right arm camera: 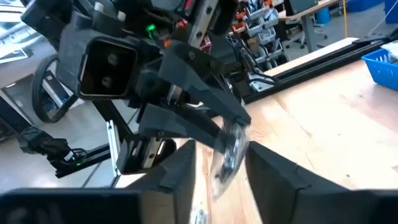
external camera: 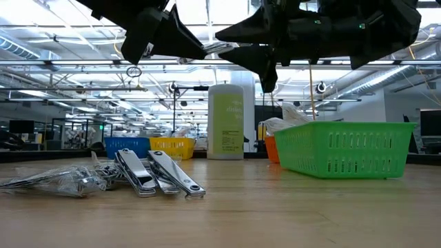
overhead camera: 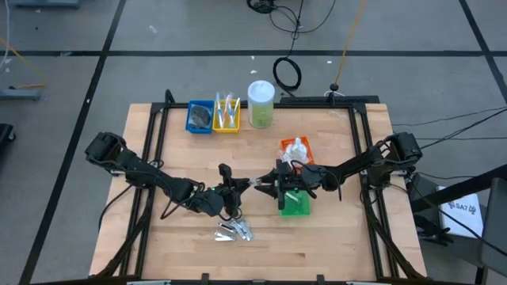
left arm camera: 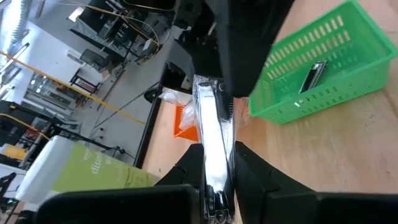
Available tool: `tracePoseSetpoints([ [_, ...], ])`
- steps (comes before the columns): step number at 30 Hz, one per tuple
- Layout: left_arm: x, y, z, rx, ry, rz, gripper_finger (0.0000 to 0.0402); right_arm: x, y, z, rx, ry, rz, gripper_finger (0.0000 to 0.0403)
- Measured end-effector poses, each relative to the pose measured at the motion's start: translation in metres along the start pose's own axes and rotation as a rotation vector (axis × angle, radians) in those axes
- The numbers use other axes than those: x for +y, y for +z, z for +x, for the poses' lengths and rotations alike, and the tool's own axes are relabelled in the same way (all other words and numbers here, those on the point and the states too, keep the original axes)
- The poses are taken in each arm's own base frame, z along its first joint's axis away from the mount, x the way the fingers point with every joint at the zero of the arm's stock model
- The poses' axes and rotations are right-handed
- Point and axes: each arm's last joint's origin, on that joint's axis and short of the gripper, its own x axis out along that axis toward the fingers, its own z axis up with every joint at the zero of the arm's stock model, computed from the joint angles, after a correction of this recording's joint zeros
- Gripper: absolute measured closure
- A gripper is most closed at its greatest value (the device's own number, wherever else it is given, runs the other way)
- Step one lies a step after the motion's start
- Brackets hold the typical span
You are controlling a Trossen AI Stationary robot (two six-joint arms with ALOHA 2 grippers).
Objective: Pick & Place Travel size toiletries
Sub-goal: Put the nail cutter into the green bin
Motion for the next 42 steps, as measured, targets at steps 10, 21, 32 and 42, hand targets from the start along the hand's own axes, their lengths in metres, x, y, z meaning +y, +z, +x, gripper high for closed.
tracePoseSetpoints([
  [10, 0.0, 0.0, 0.0, -0.009, -0.024, -0.062, 0.0349, -0.004, 0.001, 0.0, 0.014, 0.01, -0.048, 0.039],
  [21, 0.01, 0.012, -0.006, -0.099, -0.287, -0.634, 0.032, 0.0, 0.002, -0.002, 0.049, 0.047, -0.118, 0.0395],
  [32, 0.054, 0.025, -0.073, -0.179, -0.491, -0.694, 0.0222, 0.029, 0.03, -0.044, 0.221, -0.076, -0.257, 0.0395],
  [42, 0.045, 0.007, -0.105, -0.025, -0.177, -0.68, 0.0239, 0.054, 0.014, -0.108, 0.526, -0.313, -0.224, 0.0395],
])
